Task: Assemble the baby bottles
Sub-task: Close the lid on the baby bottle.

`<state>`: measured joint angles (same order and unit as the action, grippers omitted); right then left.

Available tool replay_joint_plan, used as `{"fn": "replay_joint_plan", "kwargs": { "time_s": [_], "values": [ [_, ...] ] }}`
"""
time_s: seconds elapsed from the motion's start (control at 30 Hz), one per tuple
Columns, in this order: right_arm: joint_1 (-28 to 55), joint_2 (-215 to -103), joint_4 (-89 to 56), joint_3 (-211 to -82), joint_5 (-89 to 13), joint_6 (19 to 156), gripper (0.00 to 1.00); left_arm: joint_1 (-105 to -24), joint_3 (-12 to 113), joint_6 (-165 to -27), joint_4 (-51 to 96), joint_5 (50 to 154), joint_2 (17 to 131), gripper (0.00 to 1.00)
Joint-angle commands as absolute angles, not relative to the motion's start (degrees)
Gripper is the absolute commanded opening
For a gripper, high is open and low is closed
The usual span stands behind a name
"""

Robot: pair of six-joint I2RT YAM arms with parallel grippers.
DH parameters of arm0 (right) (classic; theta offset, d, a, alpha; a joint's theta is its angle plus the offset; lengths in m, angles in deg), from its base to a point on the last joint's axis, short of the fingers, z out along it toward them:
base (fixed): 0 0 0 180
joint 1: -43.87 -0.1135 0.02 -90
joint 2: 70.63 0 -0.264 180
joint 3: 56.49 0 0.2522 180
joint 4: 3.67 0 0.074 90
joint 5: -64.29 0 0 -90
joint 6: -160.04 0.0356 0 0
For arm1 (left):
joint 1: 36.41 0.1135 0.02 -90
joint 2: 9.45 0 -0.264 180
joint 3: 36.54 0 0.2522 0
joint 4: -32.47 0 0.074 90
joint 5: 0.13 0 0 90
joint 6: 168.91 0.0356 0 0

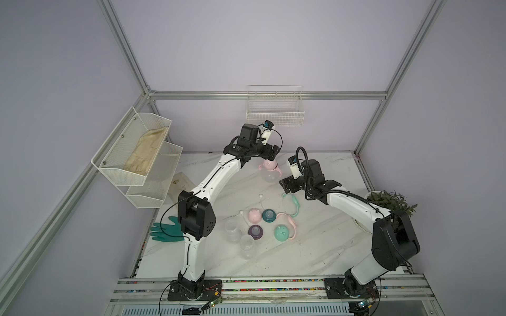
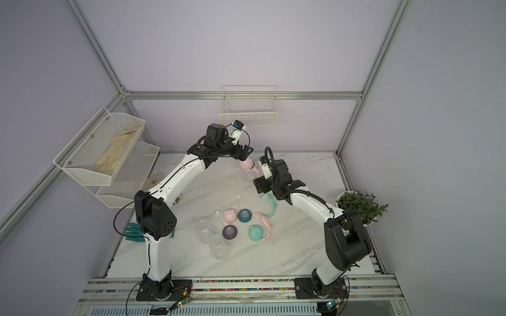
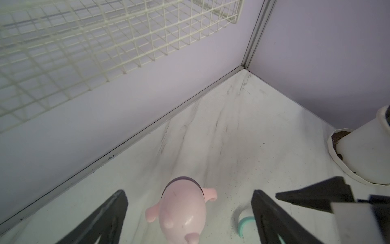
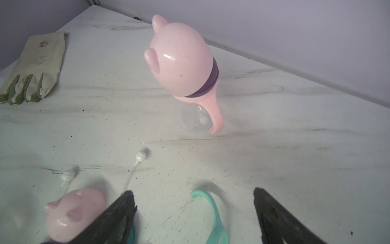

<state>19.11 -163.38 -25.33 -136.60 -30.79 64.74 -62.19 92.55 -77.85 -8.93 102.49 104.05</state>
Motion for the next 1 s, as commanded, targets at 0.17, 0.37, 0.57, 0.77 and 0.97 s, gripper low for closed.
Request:
{"fn": "replay_joint_plan", "kwargs": {
  "time_s": [0.17,0.37,0.57,0.77,0.97],
  "values": [
    [19.3,-171.1,-14.7,-144.4,-36.6,52.6,0.93,-54.8,64.7,-84.3,1.4,100.0,81.3,0.97],
    [19.3,-178.3,-12.1,-149.9,-38.1,49.7,0.95,-51.5,46.4,-85.8,2.7,93.8,68.5,1.00],
    [18.7,-182.7,-11.2,-153.6,-39.5,48.1,0.95,-49.8,35.8,-85.8,3.3,91.4,61.3,1.00],
    [17.3,-186.2,-10.7,-157.2,-37.8,46.4,0.96,-49.2,29.2,-86.3,5.3,91.5,59.6,1.00],
    [16.3,-188.6,-11.1,-160.0,-36.2,45.2,0.96,-49.3,27.8,-88.6,5.6,94.0,61.9,1.00]
  ]
}}
